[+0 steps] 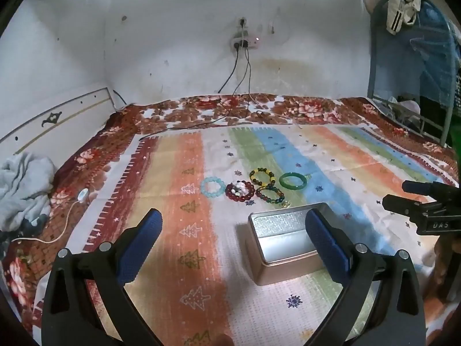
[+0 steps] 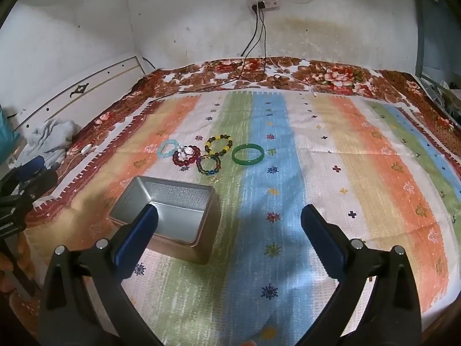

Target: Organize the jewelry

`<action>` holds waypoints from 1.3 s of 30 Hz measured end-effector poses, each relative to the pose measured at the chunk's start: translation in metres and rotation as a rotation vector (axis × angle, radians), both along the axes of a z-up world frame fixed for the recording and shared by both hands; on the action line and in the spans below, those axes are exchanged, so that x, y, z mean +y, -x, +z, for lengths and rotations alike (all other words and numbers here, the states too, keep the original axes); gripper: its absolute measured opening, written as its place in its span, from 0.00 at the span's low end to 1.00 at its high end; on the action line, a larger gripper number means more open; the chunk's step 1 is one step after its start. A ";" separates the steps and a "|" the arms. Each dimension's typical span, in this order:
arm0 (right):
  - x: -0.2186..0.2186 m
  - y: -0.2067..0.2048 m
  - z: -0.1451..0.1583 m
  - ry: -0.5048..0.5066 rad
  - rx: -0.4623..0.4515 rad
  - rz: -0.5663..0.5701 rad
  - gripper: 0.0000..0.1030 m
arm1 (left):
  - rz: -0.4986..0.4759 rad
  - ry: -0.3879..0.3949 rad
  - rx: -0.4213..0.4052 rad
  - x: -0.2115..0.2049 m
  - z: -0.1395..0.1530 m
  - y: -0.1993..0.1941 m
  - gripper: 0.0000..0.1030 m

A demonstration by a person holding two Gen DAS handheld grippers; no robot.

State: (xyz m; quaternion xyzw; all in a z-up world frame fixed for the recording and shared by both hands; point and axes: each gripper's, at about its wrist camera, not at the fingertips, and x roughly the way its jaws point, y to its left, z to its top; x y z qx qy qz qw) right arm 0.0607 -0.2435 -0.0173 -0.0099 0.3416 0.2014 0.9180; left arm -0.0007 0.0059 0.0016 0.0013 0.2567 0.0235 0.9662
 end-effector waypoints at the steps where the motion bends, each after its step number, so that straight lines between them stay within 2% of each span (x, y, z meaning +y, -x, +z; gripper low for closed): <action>1: 0.000 -0.001 0.000 -0.001 0.003 0.000 0.95 | -0.003 -0.002 0.002 -0.001 -0.001 -0.001 0.95; 39: 0.002 -0.004 0.002 0.008 -0.002 0.003 0.95 | 0.006 0.011 0.036 0.008 -0.004 -0.005 0.95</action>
